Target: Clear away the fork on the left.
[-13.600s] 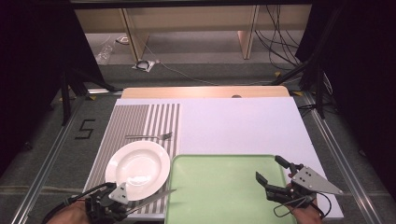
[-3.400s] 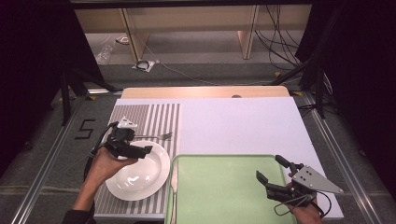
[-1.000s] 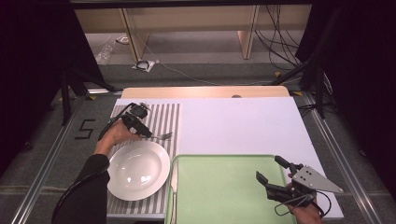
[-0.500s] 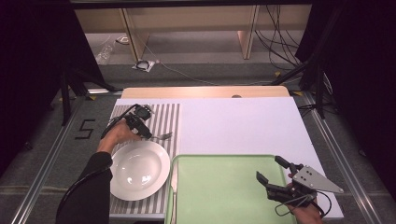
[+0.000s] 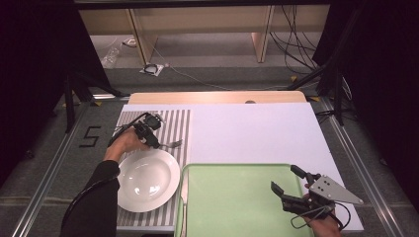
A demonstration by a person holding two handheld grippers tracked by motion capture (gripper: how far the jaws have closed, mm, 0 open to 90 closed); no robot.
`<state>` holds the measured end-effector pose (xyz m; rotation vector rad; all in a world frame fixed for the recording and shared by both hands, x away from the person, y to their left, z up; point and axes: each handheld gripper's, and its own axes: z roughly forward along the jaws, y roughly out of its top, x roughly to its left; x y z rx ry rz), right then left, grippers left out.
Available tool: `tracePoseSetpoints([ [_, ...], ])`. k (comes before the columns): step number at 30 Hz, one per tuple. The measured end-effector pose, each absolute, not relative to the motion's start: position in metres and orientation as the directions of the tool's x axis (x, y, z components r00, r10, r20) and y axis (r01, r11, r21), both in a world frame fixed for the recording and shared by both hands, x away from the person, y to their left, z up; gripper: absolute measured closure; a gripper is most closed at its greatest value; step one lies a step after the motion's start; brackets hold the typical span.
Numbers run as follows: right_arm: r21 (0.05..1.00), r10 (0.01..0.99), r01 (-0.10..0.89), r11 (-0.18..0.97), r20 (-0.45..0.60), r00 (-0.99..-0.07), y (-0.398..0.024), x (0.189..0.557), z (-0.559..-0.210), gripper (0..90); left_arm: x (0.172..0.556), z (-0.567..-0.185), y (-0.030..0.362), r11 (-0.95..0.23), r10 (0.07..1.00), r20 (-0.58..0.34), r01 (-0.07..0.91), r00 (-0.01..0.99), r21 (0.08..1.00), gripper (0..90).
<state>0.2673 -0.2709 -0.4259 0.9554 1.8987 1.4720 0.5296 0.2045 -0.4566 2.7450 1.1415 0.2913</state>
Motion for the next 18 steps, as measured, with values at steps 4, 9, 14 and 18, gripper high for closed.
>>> tracePoseSetpoints([
  [4,0.968,0.803,0.204,0.148,0.003,-0.596,-0.2709,0.2674,-0.426,17.8,0.5293,-0.4598,0.2029,-0.707,0.703,0.115,0.674,0.702,0.212,53.1],
  [9,0.968,0.803,0.204,0.148,0.003,-0.596,-0.2709,0.2673,-0.426,17.8,0.53,-0.4604,0.2046,-0.701,0.707,0.095,0.678,0.701,0.22,55.6],
  [14,0.969,0.801,0.201,0.144,0.005,-0.599,-0.271,0.2675,-0.4263,17.9,0.5304,-0.4604,0.2057,-0.702,0.706,0.084,0.678,0.703,0.219,56.8],
  [18,0.968,0.803,0.203,0.146,0.004,-0.596,-0.2709,0.2673,-0.4261,17.9,0.5307,-0.4605,0.2055,-0.692,0.714,0.07,0.687,0.697,0.22,60.1],
])
